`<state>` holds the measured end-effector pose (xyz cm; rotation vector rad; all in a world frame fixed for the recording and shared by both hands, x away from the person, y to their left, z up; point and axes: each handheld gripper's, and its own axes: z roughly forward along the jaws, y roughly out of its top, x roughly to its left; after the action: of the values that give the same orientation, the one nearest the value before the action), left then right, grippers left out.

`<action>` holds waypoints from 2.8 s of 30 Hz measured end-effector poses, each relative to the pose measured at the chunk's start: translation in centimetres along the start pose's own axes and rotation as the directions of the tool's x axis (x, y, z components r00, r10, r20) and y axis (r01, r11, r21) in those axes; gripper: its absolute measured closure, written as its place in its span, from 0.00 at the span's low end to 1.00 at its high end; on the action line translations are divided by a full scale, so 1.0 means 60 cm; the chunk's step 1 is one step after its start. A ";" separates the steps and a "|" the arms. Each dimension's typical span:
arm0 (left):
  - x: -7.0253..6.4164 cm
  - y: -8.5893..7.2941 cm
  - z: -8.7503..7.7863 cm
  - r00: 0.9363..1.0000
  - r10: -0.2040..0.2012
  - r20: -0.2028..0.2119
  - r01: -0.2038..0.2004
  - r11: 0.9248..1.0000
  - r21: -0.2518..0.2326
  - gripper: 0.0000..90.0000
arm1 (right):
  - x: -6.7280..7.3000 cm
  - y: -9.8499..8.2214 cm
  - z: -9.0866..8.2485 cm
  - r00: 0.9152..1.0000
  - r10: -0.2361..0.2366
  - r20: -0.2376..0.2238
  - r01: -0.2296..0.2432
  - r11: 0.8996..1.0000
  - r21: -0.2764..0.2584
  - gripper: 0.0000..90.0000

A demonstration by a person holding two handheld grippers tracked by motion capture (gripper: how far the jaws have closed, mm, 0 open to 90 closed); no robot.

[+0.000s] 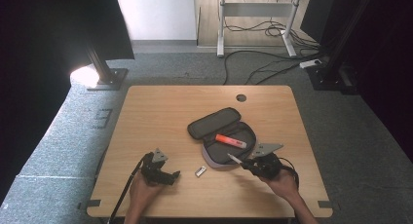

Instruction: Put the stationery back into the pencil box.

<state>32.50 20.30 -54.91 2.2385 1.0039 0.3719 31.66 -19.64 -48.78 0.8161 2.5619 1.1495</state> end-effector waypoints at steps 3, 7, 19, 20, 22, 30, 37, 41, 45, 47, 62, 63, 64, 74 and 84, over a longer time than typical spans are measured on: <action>0.000 0.000 0.000 1.000 0.001 0.000 -0.001 1.000 0.001 0.01 | -0.007 0.008 0.003 1.000 -0.002 0.006 0.002 1.000 -0.007 0.87; 0.000 0.000 0.000 1.000 0.001 0.001 -0.001 1.000 0.001 0.01 | -0.017 0.020 0.008 1.000 0.003 0.012 -0.003 1.000 -0.018 0.87; 0.000 0.000 0.000 1.000 0.001 0.000 -0.001 1.000 0.001 0.01 | -0.030 0.053 0.035 0.999 -0.024 0.028 0.025 1.000 -0.019 0.87; 0.000 0.000 0.000 1.000 0.001 0.000 -0.001 1.000 0.000 0.01 | -0.031 0.055 0.038 0.999 -0.028 0.028 0.028 0.999 -0.018 0.87; 0.000 0.000 0.000 1.000 0.001 0.000 -0.001 1.000 0.001 0.01 | -0.033 0.060 0.044 0.999 -0.027 0.033 0.027 0.999 -0.021 0.87; 0.000 0.000 0.000 1.000 0.001 0.000 -0.001 1.000 0.001 0.01 | -0.038 0.080 0.072 0.998 -0.048 0.038 0.048 0.999 -0.013 0.87; 0.000 0.000 0.000 1.000 0.001 -0.001 -0.001 1.000 0.001 0.01 | -0.044 0.091 0.098 0.997 -0.064 0.036 0.065 0.998 -0.006 0.87; 0.000 0.000 0.000 1.000 0.000 -0.001 0.000 1.000 0.000 0.01 | -0.047 0.093 0.109 0.997 -0.065 0.037 0.065 0.998 -0.003 0.87; 0.000 0.000 0.000 1.000 0.000 -0.001 0.000 1.000 0.000 0.01 | -0.048 0.094 0.123 0.996 -0.083 0.043 0.083 0.997 0.010 0.87; 0.000 0.000 0.000 1.000 -0.001 0.000 0.001 1.000 0.000 0.01 | -0.049 0.095 0.129 0.995 -0.086 0.043 0.086 0.996 0.012 0.87; 0.000 0.000 0.000 1.000 0.000 0.000 0.000 1.000 0.000 0.01 | -0.051 0.082 0.163 0.997 -0.082 0.015 0.082 0.996 0.037 0.86; 0.000 0.000 0.000 1.000 0.000 0.000 0.000 1.000 0.000 0.01 | -0.050 0.081 0.164 0.997 -0.081 0.013 0.081 0.996 0.039 0.86; 0.000 0.000 0.000 1.000 0.000 -0.001 0.000 1.000 0.000 0.01 | -0.050 0.078 0.166 0.997 -0.078 0.002 0.077 0.996 0.045 0.86; 0.000 0.000 0.000 1.000 0.000 0.000 0.000 1.000 0.000 0.01 | -0.049 0.079 0.165 0.998 -0.068 -0.013 0.068 0.997 0.043 0.76; 0.000 0.000 0.000 1.000 -0.001 -0.001 0.001 1.000 0.000 0.01 | -0.048 0.083 0.141 0.998 -0.054 -0.010 0.054 0.998 0.034 0.65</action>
<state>32.50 20.29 -54.91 2.2380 1.0048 0.3725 39.45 -13.38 -50.84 0.7455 2.6013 1.0993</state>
